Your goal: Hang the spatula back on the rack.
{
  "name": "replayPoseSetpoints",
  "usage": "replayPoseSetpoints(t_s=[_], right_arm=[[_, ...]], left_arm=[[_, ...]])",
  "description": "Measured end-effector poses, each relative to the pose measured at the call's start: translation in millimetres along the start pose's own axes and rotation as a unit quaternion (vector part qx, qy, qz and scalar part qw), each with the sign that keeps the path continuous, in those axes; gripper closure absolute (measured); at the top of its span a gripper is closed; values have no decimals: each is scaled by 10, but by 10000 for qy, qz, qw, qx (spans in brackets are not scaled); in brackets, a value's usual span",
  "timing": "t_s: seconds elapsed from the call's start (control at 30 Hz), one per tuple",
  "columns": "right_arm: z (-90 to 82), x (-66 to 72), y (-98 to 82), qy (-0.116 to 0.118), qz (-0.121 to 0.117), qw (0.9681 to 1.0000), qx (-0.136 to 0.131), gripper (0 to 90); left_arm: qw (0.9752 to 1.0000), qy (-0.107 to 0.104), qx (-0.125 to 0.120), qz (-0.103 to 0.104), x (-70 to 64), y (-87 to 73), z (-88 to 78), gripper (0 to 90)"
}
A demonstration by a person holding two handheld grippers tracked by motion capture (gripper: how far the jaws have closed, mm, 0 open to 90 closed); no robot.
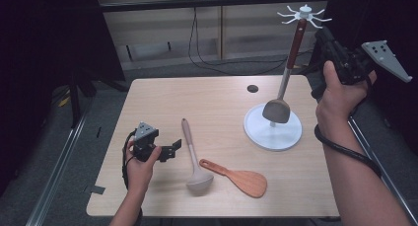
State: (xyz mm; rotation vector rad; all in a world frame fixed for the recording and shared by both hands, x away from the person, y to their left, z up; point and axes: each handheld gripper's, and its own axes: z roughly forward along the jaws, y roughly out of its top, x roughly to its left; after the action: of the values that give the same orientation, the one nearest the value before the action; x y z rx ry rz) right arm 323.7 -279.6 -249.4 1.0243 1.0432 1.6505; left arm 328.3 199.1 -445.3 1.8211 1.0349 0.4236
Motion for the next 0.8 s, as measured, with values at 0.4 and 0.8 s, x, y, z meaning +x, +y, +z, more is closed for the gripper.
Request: replayPoseSetpoints(t_s=[0.4, 0.8], right_arm=[[54, 162, 58, 260, -122, 9996, -8, 900], [24, 138, 7, 264, -56, 9996, 16, 900]], left_arm=[[10000, 20, -12, 8, -1, 5, -5, 12], [10000, 17, 5, 24, -4, 1, -3, 13]])
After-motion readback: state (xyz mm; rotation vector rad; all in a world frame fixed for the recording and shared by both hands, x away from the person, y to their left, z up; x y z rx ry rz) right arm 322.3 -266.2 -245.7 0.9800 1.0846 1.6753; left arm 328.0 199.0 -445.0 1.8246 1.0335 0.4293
